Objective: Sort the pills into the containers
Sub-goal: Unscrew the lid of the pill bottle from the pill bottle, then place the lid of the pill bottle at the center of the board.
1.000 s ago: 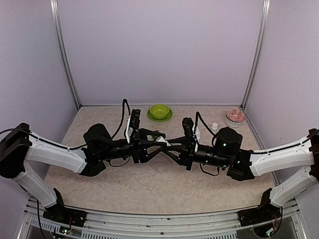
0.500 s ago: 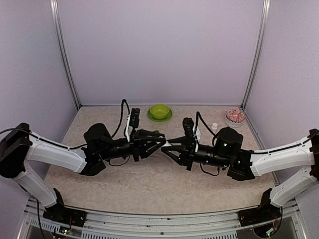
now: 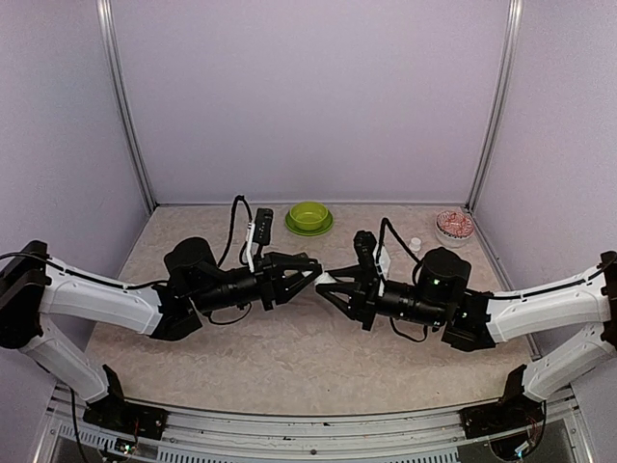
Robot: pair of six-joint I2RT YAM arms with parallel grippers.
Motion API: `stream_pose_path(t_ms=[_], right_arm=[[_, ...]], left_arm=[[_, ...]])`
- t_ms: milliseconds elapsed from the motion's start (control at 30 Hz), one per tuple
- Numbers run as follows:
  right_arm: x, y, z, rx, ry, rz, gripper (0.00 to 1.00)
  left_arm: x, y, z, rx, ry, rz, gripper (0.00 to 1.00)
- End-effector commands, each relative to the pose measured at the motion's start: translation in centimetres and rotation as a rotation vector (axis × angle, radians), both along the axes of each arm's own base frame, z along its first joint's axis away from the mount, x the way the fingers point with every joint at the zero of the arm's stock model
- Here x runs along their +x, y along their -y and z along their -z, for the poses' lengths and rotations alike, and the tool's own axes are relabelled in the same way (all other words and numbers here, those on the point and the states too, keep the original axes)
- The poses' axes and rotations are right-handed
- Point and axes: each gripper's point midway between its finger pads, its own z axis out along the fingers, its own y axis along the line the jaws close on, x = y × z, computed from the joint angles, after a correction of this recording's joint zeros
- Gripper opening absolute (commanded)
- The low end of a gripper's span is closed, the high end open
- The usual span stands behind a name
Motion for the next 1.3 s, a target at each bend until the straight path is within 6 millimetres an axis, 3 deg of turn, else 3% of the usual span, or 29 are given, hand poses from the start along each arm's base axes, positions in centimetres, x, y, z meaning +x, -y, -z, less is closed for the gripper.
stream_pose_path(t_ms=[0,167,333,633,1033,1267], right_arm=[[0.8,1.2,-0.4,-0.011,0.041,0.065,0.11],[1.0,1.7,0.2,-0.028,0.045,0.089,0.11],[0.9,2.5,0.0,-0.025,0.057,0.11,0.11],[1.0,4.8,-1.9,-0.011,0.115,0.176,0.11],[1.0,5.6,-2.0,-0.005,0.109,0.19,0.11],[1.0,5.9,-2.0,-0.002,0.109,0.194,0.11]], left_arm=[[2.2,-1.5,-1.3,-0.019,-0.025,-0.138,0.25],[2.7,-2.3,-0.7,0.006,-0.018,-0.187,0.25],[3.5,-3.0,1.4,0.087,-0.006,-0.256,0.25],[4.6,-4.2,7.9,0.264,0.002,-0.374,0.25],[4.6,-2.4,16.9,0.511,0.052,-0.436,0.25],[4.6,-1.4,20.5,0.568,0.031,-0.43,0.24]])
